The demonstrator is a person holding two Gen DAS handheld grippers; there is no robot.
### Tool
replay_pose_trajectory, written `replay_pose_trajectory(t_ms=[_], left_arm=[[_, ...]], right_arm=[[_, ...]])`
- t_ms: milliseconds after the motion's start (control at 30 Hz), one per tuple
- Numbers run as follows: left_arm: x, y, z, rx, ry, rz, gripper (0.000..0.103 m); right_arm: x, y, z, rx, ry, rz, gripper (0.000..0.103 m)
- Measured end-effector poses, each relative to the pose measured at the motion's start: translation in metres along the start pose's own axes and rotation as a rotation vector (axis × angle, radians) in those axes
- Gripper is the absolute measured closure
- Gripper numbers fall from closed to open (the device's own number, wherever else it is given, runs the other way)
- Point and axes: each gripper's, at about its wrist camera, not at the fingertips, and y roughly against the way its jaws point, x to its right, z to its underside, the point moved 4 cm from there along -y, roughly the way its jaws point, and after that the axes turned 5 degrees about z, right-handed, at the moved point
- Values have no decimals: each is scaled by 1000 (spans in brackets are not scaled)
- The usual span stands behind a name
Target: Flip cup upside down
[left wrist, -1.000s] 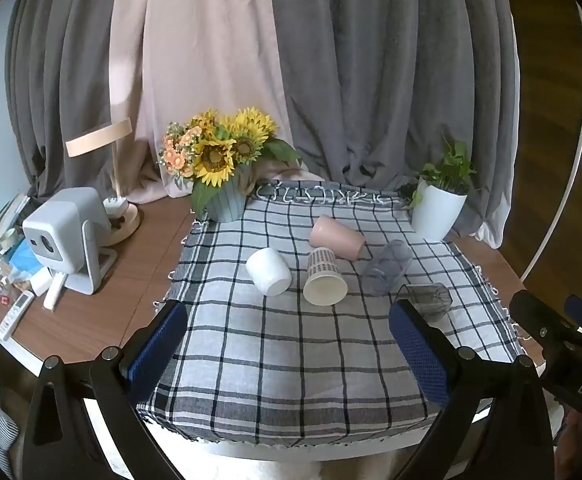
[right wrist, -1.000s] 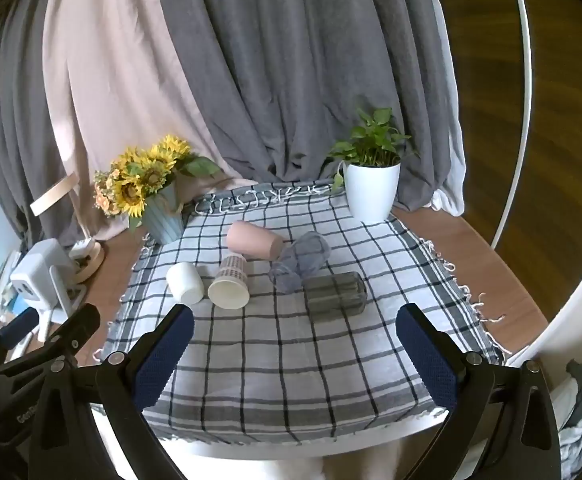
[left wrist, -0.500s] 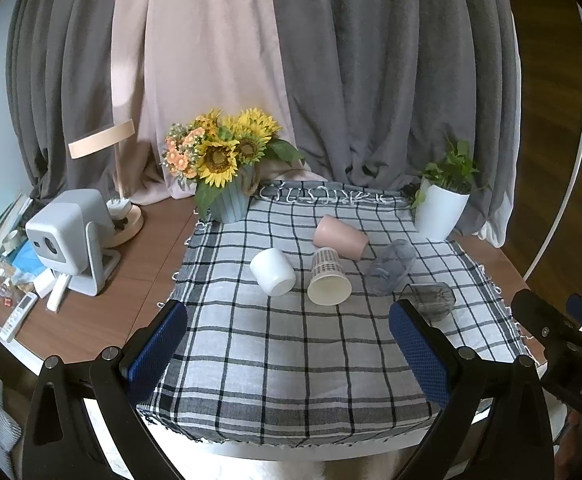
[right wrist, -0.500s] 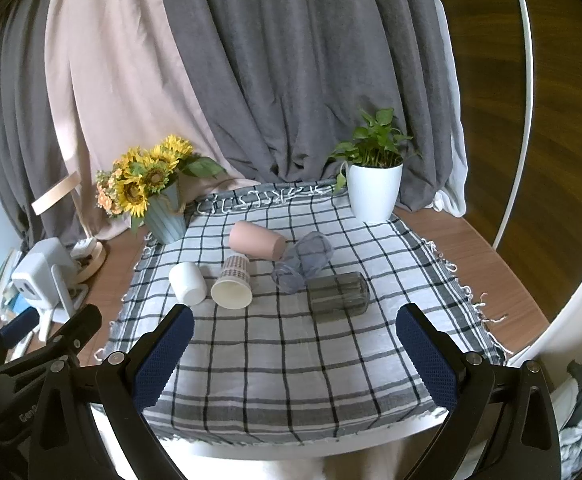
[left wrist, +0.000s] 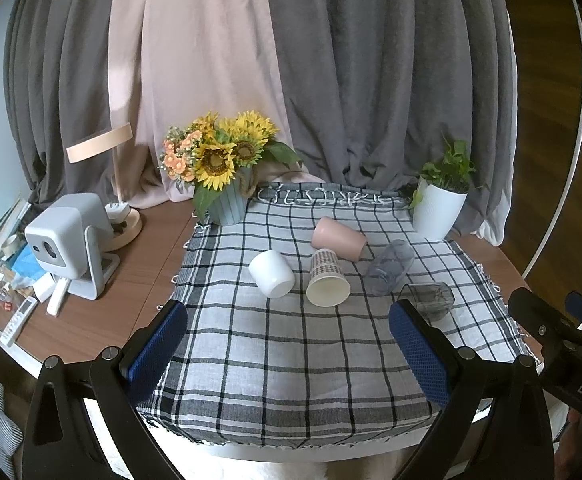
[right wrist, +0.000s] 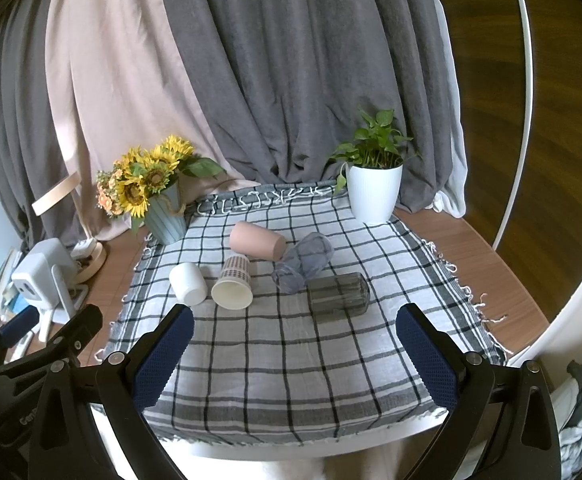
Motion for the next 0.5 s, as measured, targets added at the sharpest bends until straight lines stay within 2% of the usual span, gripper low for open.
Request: replay_pose_trajectory(t_ms=[500], left_arm=[[1, 0, 0, 1, -1, -1, 0]], right_arm=[[0, -1, 0, 1, -1, 0, 1]])
